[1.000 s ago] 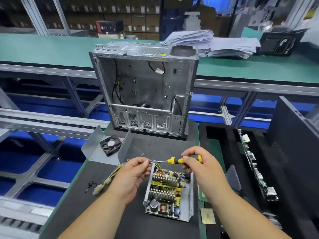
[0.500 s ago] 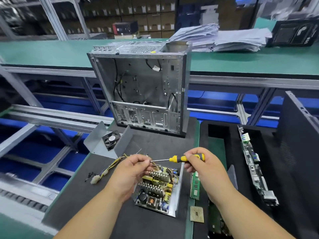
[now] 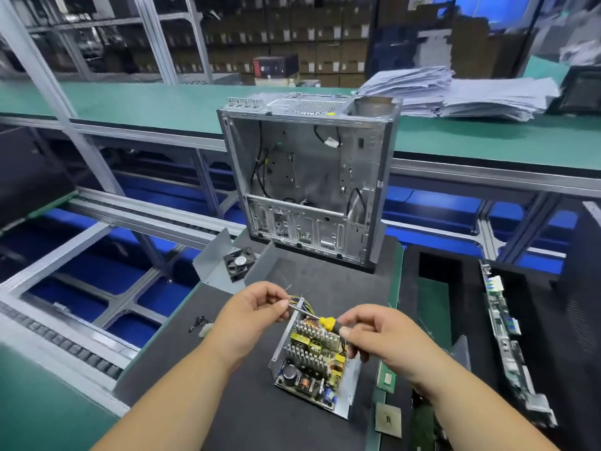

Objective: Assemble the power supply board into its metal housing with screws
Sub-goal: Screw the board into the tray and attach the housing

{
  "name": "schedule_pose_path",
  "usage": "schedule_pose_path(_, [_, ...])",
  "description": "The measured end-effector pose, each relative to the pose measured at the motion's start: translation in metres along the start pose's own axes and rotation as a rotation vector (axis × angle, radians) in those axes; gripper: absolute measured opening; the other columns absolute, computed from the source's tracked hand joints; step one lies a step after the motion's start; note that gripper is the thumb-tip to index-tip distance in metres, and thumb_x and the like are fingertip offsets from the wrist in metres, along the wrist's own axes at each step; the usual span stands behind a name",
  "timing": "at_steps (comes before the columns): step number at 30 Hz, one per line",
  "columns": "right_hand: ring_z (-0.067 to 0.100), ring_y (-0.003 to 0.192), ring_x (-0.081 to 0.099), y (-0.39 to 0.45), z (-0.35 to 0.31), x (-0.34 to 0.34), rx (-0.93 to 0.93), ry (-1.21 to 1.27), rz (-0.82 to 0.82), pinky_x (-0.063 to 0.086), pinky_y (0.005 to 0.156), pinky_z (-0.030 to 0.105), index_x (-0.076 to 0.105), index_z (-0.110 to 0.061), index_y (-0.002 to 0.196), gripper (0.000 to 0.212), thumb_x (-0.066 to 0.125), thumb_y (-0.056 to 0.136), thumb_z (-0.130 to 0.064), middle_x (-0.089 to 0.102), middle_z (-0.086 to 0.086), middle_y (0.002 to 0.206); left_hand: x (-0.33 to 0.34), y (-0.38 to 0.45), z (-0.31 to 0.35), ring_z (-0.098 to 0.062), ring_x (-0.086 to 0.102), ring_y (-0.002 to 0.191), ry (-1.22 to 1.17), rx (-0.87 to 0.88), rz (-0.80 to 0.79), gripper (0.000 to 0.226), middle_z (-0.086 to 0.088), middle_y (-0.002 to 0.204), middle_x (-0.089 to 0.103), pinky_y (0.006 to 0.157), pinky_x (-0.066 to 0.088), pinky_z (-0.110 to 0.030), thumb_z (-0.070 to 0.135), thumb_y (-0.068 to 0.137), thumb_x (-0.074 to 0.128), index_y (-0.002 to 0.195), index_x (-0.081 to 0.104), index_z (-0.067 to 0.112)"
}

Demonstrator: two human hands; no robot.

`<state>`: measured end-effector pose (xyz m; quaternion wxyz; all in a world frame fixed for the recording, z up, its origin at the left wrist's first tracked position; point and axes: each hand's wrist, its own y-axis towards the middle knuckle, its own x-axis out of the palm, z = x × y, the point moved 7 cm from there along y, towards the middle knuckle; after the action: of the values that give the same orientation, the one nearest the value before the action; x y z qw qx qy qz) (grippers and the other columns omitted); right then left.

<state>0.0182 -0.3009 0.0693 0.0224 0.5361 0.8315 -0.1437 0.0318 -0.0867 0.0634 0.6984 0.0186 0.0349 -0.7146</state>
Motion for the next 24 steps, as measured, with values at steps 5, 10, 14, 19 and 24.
schedule_pose_path(5, [0.015, 0.063, 0.055, 0.007, -0.006, 0.021, 0.057, -0.060, -0.078, 0.042, 0.065, 0.025, 0.069, -0.011, 0.101, 0.012, 0.058, 0.097, -0.014, 0.067, 0.007, 0.068, -0.014, 0.003, 0.003, -0.009, 0.062, 0.074, 0.004, 0.026, -0.081, 0.009, 0.000, 0.077, 0.066, 0.071, 0.051, -0.017, -0.001, 0.090, 0.063, 0.093, 0.068, 0.006])
schedule_pose_path(10, [0.014, 0.056, 0.052, 0.024, -0.016, 0.041, 0.104, 0.028, -0.037, 0.043, 0.054, 0.018, 0.062, -0.003, 0.100, 0.015, 0.050, 0.101, -0.011, 0.066, 0.008, 0.068, -0.047, 0.017, -0.007, -0.013, 0.065, 0.095, -0.070, 0.009, -0.018, 0.026, -0.004, 0.102, 0.068, 0.088, 0.051, -0.025, 0.031, 0.087, 0.062, 0.111, 0.068, 0.025])
schedule_pose_path(14, [0.020, 0.063, 0.057, 0.046, -0.023, 0.054, 0.125, 0.023, 0.006, 0.044, 0.057, 0.026, 0.057, -0.007, 0.094, 0.013, 0.046, 0.100, -0.008, 0.069, 0.012, 0.075, -0.095, 0.030, -0.029, -0.012, 0.065, 0.096, -0.023, -0.066, 0.164, 0.020, 0.004, 0.098, 0.071, 0.093, 0.050, -0.032, 0.023, 0.100, 0.051, 0.104, 0.070, 0.028])
schedule_pose_path(19, [0.025, 0.068, 0.065, 0.079, -0.033, 0.076, 0.145, 0.047, 0.074, 0.053, 0.065, 0.033, 0.054, -0.005, 0.097, 0.009, 0.044, 0.098, -0.003, 0.071, 0.015, 0.076, -0.134, 0.039, -0.055, 0.000, 0.061, 0.089, 0.243, -0.159, 0.155, 0.014, 0.008, 0.099, 0.067, 0.079, 0.045, -0.015, 0.025, 0.095, 0.059, 0.096, 0.068, 0.036])
schedule_pose_path(24, [0.021, 0.072, 0.070, 0.110, -0.040, 0.095, 0.193, -0.061, 0.140, 0.053, 0.065, 0.033, 0.055, -0.011, 0.092, 0.013, 0.043, 0.096, -0.010, 0.074, 0.008, 0.077, -0.140, 0.055, -0.079, -0.005, 0.059, 0.080, 0.553, -0.204, 0.049, 0.010, 0.011, 0.088, 0.064, 0.067, 0.044, -0.019, 0.026, 0.090, 0.065, 0.084, 0.063, 0.034])
